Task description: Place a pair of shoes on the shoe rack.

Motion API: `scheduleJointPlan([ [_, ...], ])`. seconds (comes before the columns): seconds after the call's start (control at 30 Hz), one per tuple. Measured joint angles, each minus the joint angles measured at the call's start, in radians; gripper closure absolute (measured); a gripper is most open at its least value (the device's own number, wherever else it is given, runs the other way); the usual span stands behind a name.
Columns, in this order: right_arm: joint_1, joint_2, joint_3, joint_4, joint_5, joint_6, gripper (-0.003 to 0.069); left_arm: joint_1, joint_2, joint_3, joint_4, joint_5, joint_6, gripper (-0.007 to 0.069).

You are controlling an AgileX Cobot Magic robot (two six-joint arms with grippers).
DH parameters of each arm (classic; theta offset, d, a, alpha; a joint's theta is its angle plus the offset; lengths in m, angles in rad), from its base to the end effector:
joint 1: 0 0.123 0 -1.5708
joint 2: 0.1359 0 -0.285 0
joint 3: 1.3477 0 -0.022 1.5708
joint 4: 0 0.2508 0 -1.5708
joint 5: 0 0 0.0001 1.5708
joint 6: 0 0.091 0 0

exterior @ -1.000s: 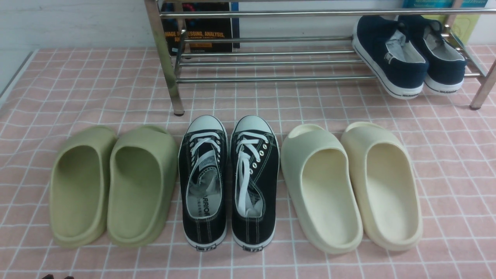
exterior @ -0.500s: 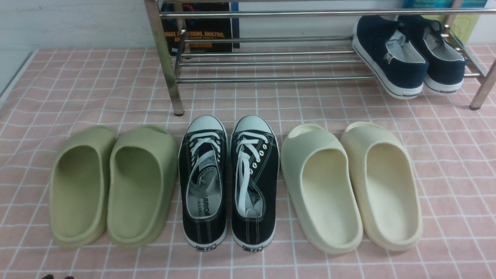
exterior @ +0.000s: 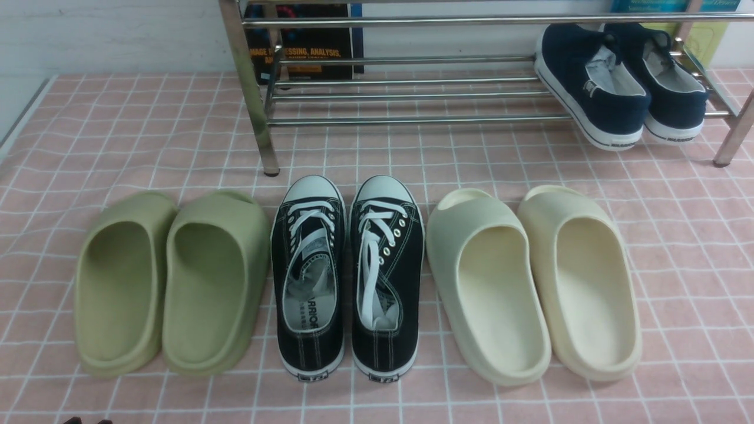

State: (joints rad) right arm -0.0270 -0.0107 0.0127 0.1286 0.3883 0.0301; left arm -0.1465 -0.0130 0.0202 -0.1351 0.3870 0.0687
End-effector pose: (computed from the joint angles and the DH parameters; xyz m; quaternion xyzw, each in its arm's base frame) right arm 0.0521 0.0030 0.1749 0.0565 0.8028 0.0557 0.5909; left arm 0.0508 -0.0122 0.1726 0.0513 0.8042 -0.0804 0.5866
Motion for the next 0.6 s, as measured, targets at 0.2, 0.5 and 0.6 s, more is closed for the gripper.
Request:
scheduleJointPlan([
  [0.2, 0.000, 0.000, 0.000, 0.000, -0.002, -0.068, 0.0678, 0.000, 0.000, 0.000, 0.000, 0.000, 0.000, 0.0385],
  [0.5, 0.000, 0.000, 0.000, 0.001, -0.002, -0.067, 0.0678, 0.000, 0.000, 0.000, 0.000, 0.000, 0.000, 0.0385],
  [0.6, 0.000, 0.000, 0.000, 0.003, -0.003, -0.067, 0.0678, 0.000, 0.000, 0.000, 0.000, 0.000, 0.000, 0.0385],
])
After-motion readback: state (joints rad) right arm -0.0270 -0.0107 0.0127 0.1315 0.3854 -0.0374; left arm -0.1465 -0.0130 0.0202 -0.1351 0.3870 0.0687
